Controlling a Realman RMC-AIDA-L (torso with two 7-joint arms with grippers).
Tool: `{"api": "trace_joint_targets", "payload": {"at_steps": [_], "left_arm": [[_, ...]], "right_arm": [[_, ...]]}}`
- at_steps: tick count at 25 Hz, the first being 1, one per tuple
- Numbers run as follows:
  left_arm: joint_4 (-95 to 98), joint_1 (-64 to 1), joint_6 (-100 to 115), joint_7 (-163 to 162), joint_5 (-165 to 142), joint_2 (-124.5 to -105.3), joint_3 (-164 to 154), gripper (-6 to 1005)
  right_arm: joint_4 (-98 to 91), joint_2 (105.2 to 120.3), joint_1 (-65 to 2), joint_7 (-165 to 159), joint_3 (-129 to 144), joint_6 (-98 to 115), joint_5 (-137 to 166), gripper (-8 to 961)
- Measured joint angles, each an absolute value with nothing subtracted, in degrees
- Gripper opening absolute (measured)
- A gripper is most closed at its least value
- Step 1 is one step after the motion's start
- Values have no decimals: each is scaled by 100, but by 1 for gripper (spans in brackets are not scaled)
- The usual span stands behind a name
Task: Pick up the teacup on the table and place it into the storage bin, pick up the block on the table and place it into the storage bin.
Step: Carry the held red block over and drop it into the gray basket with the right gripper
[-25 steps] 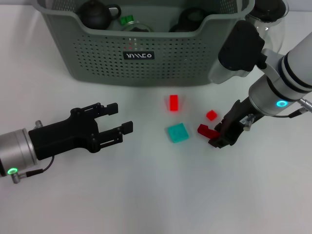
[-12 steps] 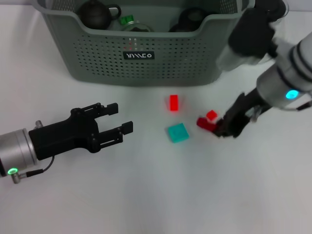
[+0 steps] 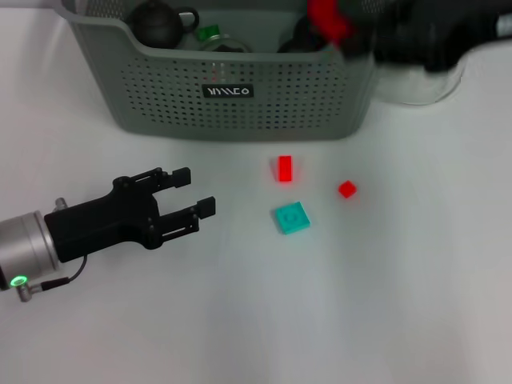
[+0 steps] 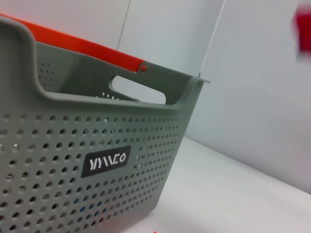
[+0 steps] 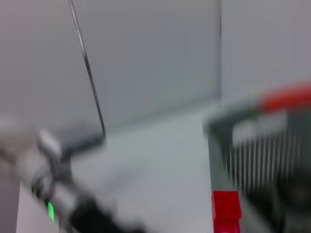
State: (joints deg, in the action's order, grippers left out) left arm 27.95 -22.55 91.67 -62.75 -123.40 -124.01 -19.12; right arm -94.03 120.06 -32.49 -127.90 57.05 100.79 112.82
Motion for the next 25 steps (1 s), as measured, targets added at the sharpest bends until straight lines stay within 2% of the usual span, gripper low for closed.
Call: {"api": "trace_joint_targets", "payload": {"at_steps": [4, 7, 12, 17, 21, 25], "left_arm": [[2795, -2279, 9167, -6276, -12340, -12401, -1907, 707], [2795, -2292, 9152, -6276, -12340, -12403, -1909, 707], [2795, -2318, 9121, -6283, -12340, -12402, -1919, 707], [2795, -2322, 9122, -6370, -12340, -12411, -1938, 707], [2795, -2321, 9122, -6417, -12340, -12410, -1940, 707], [2795, -2326, 9118, -6417, -12340, -12410, -1943, 707]], "right_arm": [[-9294, 12007, -3414, -12675, 5857, 9180, 11256, 197], [-8786, 12014, -3865, -12874, 6462, 8141, 12044, 197], [-6994, 12014, -5237, -13780, 7191, 6523, 13586, 196], [-4168, 11964, -7133, -14359, 6902, 5561, 14709, 196], [-3477, 12004, -7533, -14394, 6911, 5123, 14940, 197], [-3189, 12022, -7593, -14422, 6965, 4848, 14940, 198]]}}
